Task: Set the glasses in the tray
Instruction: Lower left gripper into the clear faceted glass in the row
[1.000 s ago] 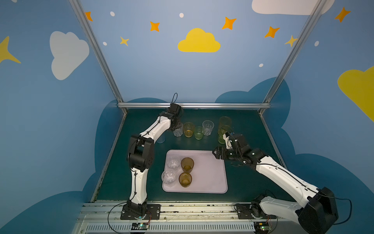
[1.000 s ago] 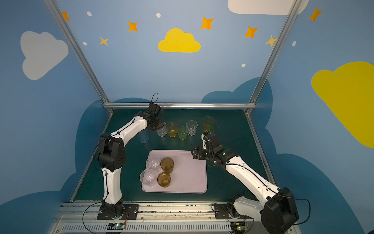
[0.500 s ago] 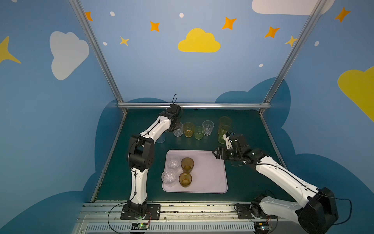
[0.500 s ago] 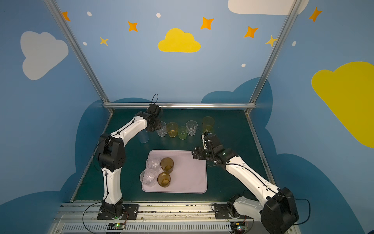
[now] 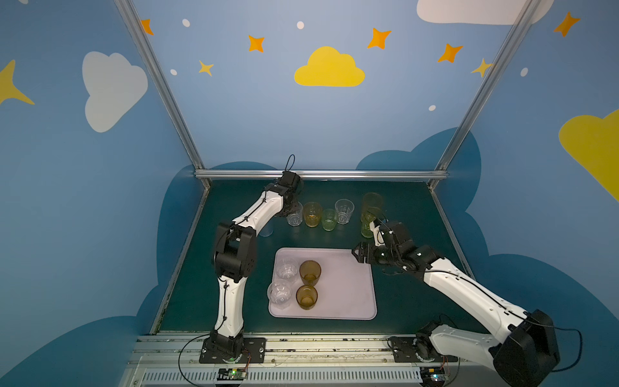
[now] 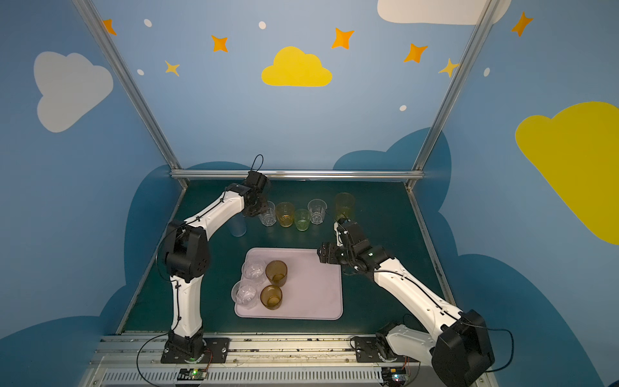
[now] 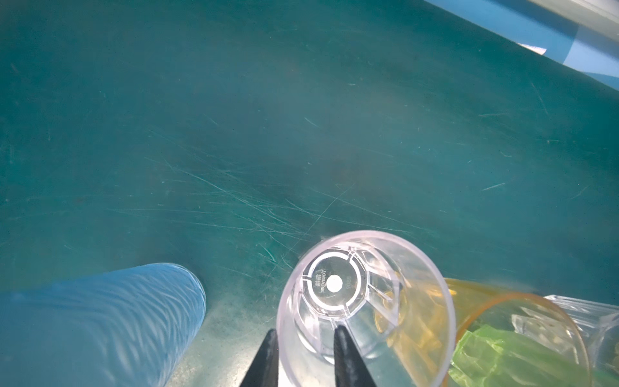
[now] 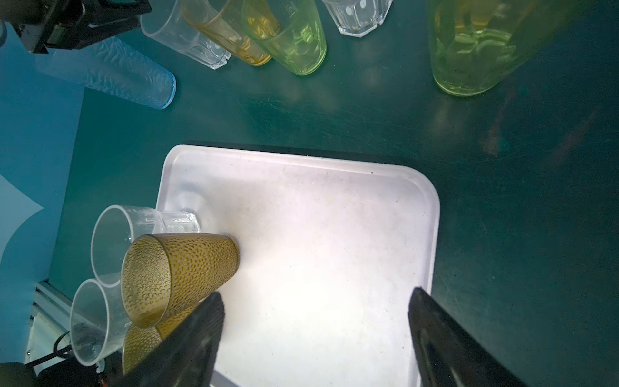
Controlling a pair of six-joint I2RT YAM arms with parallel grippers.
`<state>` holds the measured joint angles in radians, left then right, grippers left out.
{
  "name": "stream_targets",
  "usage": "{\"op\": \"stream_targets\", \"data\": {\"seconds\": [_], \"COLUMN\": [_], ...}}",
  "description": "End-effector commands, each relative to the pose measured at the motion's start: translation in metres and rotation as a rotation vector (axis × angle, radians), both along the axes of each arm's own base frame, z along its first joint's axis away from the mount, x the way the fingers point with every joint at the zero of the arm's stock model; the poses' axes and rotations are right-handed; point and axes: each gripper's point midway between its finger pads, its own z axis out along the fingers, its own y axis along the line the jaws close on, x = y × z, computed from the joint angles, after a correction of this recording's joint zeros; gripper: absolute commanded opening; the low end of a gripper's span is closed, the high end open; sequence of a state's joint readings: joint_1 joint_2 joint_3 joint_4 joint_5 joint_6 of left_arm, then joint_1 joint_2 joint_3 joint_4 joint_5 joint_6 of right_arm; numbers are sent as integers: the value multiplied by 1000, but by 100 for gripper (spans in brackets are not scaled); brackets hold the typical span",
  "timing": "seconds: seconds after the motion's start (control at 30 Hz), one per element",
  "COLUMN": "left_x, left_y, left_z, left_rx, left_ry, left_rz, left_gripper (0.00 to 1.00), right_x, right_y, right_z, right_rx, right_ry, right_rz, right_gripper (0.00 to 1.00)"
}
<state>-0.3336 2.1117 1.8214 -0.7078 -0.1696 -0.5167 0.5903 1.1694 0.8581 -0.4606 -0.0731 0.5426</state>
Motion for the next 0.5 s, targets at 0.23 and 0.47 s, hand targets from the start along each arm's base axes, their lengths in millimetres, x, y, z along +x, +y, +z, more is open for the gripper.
{"op": "stream_targets", "data": {"seconds": [0.23,0.47], "left_x": [1,1], "left_y": [3,5], "left_z": [-15,-19], "left_rx": [26,34], "left_ry": [40,46], "left_rz": [-10,-7], "left_gripper": [25,25], "right_x": [1,1], "right_y": [-1,0], "right_z": [-3,-4], "right_rx": [-1,-3], "right_ry": [18,23], "right_rz": [-6,-6], "right_gripper": [86,86]}}
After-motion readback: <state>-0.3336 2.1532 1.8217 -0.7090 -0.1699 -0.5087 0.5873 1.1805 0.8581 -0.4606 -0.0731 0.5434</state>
